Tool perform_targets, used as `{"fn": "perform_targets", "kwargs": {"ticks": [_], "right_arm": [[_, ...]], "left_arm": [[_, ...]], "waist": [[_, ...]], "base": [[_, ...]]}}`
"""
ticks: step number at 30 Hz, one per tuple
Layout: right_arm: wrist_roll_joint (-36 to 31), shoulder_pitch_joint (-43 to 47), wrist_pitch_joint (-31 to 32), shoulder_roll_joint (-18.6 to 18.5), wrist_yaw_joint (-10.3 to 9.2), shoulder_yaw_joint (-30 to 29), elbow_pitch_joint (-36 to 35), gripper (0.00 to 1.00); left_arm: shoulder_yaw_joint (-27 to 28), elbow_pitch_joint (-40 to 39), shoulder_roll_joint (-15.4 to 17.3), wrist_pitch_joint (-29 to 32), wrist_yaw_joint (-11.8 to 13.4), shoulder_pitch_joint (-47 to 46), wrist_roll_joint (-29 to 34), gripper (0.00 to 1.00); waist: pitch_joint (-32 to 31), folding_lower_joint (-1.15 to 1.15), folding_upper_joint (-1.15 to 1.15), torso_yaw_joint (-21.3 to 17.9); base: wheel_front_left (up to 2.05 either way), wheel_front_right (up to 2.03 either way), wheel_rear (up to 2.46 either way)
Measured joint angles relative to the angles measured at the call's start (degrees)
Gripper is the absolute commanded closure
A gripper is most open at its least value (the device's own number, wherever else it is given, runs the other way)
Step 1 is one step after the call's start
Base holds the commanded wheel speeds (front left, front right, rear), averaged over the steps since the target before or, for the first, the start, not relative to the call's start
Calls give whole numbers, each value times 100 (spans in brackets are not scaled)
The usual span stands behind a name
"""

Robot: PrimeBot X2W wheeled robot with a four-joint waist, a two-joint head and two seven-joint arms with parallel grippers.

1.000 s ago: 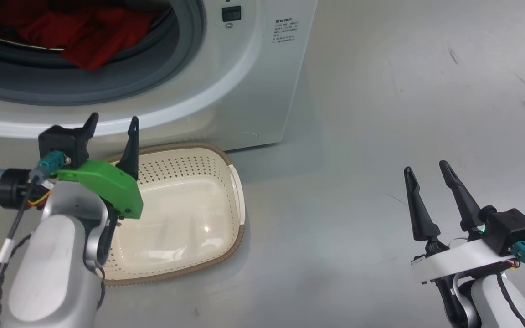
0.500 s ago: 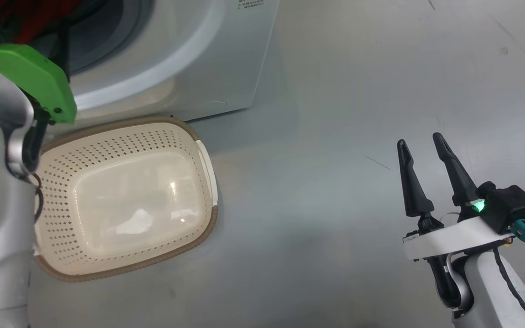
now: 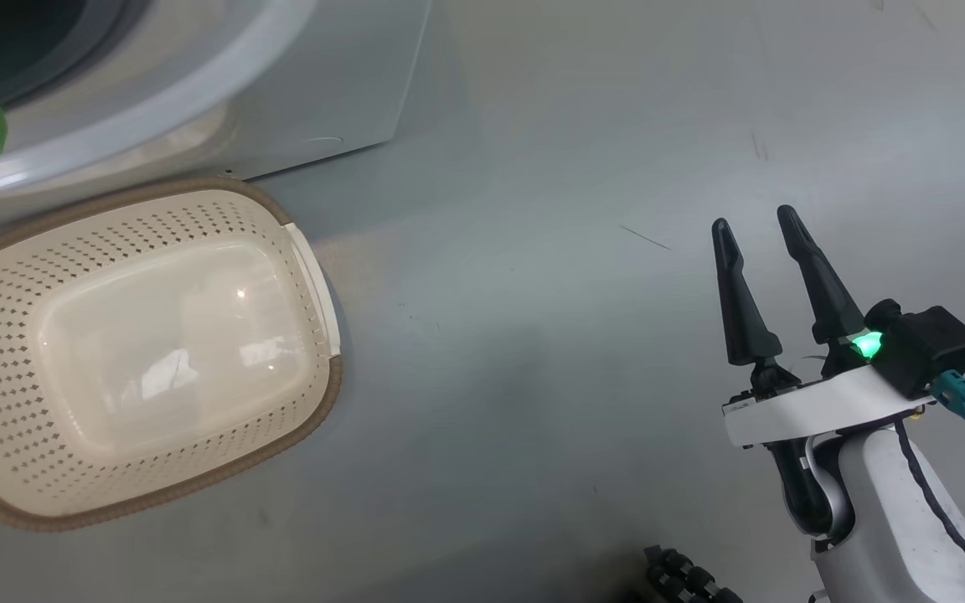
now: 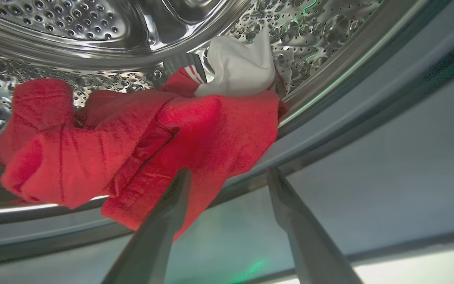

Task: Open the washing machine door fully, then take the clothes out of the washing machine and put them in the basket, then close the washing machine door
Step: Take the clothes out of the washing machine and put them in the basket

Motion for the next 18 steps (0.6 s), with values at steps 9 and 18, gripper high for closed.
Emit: {"fn": "perform_targets", "kwargs": {"ticks": [9,18], "right_arm": [[-1,-145,0,51,86,-83,108,0],[-10,-181,-1,108,134,-110,203,0]], "left_arm": [[99,344,59,200,-4,-331,-27,6],[96,425,118,268,-102,-470,-43,100]], "waist": [[260,-1,0,-215],[325,-1,0,-289]], "base": [[0,0,0],[0,0,0]]}}
